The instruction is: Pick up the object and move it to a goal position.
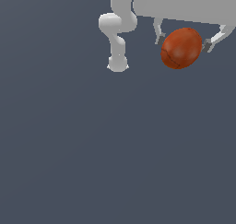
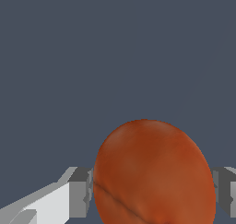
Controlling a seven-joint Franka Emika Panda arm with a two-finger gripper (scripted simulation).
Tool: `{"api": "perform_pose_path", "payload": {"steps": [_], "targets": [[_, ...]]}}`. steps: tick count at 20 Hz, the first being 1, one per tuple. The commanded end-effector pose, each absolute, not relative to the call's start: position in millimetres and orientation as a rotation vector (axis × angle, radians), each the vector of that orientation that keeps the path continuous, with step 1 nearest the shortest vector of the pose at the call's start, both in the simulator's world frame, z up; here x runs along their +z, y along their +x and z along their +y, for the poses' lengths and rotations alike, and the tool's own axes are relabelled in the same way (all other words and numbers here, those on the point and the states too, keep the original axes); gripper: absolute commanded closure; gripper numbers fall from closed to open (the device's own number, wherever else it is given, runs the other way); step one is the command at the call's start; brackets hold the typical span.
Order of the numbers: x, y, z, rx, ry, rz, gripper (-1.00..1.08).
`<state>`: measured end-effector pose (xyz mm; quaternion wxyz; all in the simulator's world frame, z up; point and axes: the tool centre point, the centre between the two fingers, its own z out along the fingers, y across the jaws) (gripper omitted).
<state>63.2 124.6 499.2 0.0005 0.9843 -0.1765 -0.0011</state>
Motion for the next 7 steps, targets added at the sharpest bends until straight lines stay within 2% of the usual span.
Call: {"api": "perform_pose_path", "payload": {"steps": [1,7], "targets": [[502.2,63.7,125.0,0.0,3.092,-0.554,1.08],[503.4,64.3,125.4,0.0,3.092,-0.554,1.08]]}}
